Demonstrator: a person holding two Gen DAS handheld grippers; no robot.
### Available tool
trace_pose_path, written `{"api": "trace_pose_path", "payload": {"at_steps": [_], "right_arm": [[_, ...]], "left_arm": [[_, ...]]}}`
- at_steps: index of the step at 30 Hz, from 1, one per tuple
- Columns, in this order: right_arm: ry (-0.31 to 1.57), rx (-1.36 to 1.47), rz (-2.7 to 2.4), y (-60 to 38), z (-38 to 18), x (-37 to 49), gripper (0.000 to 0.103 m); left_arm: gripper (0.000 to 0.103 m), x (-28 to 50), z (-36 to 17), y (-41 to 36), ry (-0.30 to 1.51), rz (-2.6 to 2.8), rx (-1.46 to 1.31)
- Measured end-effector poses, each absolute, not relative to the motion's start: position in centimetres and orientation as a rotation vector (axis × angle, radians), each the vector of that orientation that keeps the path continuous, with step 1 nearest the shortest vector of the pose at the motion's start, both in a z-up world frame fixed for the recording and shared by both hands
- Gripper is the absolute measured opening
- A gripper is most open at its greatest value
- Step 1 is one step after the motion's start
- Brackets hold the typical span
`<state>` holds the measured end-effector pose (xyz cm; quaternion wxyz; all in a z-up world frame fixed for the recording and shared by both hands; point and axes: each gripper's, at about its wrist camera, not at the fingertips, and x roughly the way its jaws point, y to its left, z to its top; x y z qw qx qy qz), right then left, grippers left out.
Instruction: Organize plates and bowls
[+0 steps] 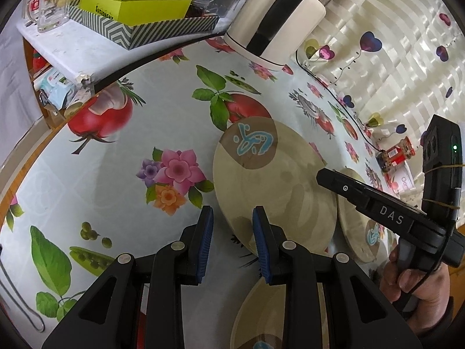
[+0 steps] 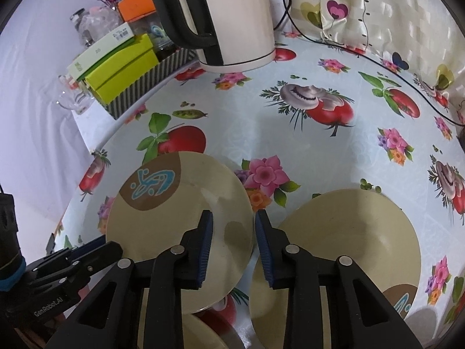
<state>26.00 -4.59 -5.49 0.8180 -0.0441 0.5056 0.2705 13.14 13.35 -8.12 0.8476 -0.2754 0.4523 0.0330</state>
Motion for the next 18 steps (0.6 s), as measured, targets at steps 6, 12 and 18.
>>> {"api": "trace_pose_path", "payload": {"at_steps": [6,12,18], "right_arm": [[1.096,-0.083,0.572,-4.7,-6.1,26.2,0.025],[1.100,-0.084,0.576,-4.5,-6.3,26.1,0.022],[1.088,-0.074,0.586,-4.5,-5.6,25.7,0.022]], "left_arm": [[0.029,13.4,-8.2,13.2,0.950,0.060,-0.564],[0.029,13.3,-7.4,12.9,0.933,0.074,-0.531],[0.029,12.8,-6.5,12.9,0.912,0.087,-0.505]]}}
